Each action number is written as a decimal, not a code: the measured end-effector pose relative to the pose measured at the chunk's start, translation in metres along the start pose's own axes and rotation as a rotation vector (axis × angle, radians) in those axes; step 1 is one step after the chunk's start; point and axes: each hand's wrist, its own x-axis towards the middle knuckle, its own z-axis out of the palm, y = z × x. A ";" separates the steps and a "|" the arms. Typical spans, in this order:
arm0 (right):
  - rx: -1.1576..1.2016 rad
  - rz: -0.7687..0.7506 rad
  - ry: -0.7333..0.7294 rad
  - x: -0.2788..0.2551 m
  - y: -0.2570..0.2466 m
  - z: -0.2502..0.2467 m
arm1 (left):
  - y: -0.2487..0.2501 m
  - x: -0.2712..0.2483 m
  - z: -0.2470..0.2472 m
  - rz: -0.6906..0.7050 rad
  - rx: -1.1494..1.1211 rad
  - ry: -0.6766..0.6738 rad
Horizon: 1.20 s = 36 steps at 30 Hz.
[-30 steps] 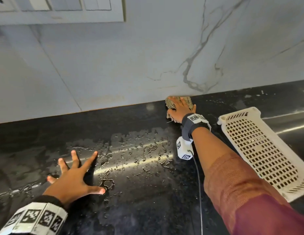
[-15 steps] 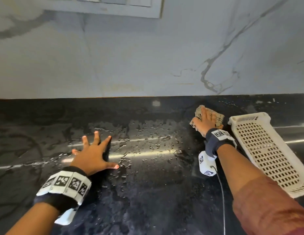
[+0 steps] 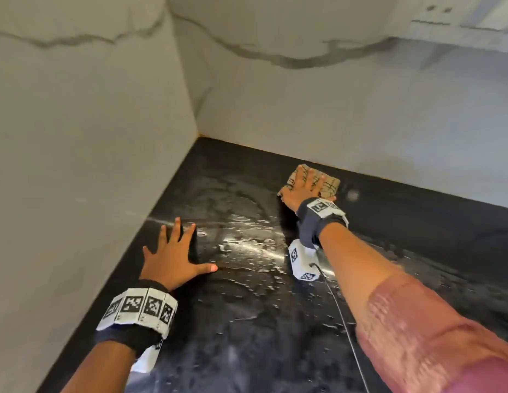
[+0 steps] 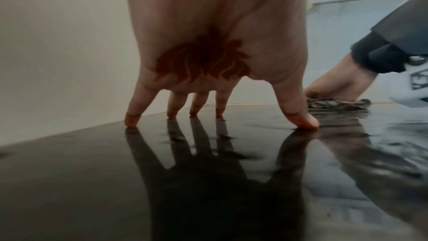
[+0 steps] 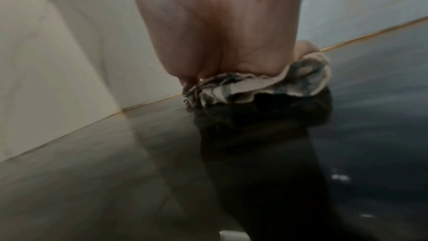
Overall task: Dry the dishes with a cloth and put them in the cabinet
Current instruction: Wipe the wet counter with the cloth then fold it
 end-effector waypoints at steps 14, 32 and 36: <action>-0.223 -0.532 -0.199 -0.011 -0.178 0.078 | -0.036 0.001 0.002 0.030 -0.079 0.036; 0.177 0.166 0.152 -0.104 0.365 -0.078 | 0.242 -0.076 0.108 0.450 0.315 -0.193; 0.190 0.358 0.257 -0.132 0.473 -0.090 | 0.277 -0.081 0.122 0.427 0.310 -0.173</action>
